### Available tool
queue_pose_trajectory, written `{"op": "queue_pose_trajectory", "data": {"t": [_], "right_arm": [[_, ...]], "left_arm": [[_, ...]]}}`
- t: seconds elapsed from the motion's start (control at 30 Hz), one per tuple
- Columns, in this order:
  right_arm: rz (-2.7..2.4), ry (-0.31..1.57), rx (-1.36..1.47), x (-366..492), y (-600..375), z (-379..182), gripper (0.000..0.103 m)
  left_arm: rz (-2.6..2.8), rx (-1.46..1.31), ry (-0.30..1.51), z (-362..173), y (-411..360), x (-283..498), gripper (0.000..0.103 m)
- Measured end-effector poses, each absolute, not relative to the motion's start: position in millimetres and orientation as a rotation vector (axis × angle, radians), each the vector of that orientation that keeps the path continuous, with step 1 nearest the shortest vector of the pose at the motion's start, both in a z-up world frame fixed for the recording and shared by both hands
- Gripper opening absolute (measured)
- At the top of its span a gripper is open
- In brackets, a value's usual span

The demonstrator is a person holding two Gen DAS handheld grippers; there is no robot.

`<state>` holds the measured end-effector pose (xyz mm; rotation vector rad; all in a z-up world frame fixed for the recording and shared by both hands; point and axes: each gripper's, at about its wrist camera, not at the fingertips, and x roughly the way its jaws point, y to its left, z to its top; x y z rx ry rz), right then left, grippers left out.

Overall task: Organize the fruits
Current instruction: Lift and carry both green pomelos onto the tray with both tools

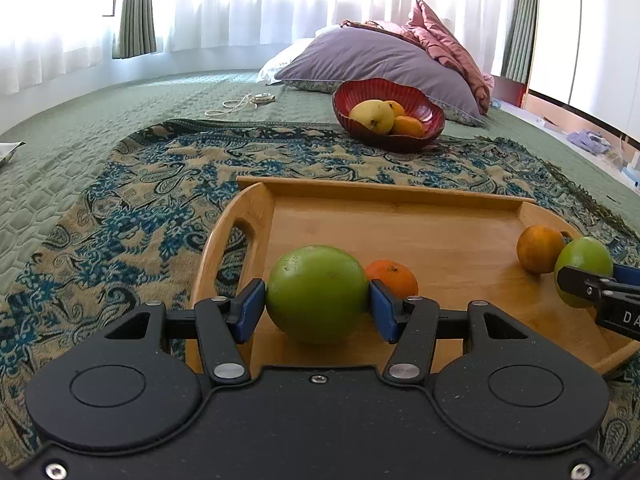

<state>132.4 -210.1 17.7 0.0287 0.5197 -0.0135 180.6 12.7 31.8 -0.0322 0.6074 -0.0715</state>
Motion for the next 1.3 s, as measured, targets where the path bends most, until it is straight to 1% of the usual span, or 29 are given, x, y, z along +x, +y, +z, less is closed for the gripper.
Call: {"op": "queue_pose_trajectory", "data": {"t": [0.3, 1.1, 1.13, 1.3], "right_arm": [[0.004, 0.537, 0.052, 143.0, -212.1, 11.6, 0.061], [0.016, 0.548, 0.075, 144.4, -215.3, 8.3, 0.062], [0.017, 0.549, 0.074, 144.1, -215.3, 8.3, 0.065], [0.024, 0.547, 0.072, 140.4, -215.5, 8.3, 0.067]], "left_arm": [[-0.044, -0.051, 0.598, 29.9, 18.0, 195.2, 0.054], [-0.033, -0.006, 0.605, 30.3, 13.0, 193.8, 0.055], [-0.034, 0.002, 0.604, 30.7, 12.6, 193.0, 0.055], [-0.041, 0.03, 0.605, 33.3, 10.1, 187.2, 0.065]]}}
